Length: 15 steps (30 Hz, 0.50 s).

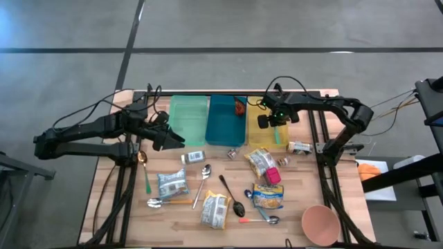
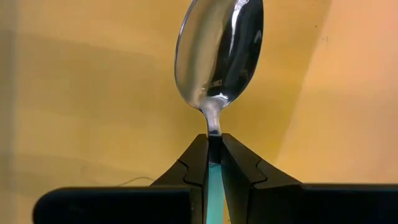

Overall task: Pick & Place Food Item
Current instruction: Put the light green spoon into the yellow bin

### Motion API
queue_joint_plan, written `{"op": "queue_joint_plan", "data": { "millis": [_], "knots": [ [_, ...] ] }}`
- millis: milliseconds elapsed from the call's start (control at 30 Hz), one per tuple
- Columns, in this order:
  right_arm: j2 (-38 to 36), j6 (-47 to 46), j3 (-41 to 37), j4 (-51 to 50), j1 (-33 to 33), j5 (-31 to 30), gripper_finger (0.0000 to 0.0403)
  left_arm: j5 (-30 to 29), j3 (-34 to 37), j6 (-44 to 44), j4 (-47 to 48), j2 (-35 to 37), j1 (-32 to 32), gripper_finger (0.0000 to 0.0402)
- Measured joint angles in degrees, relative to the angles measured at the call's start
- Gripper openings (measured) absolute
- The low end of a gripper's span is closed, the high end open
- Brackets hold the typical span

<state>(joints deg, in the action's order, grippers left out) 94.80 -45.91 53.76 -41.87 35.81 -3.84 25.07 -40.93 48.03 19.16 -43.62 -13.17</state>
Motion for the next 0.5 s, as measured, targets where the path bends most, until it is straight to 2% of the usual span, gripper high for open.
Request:
{"op": "queue_joint_plan", "data": {
  "millis": [500],
  "knots": [
    [0.96, 3.88, -0.04, 0.62, 0.09, -2.23, 0.0021, -0.01, 0.00, 0.44, 0.00, 0.00, -0.04, 0.0385]
  ]
}}
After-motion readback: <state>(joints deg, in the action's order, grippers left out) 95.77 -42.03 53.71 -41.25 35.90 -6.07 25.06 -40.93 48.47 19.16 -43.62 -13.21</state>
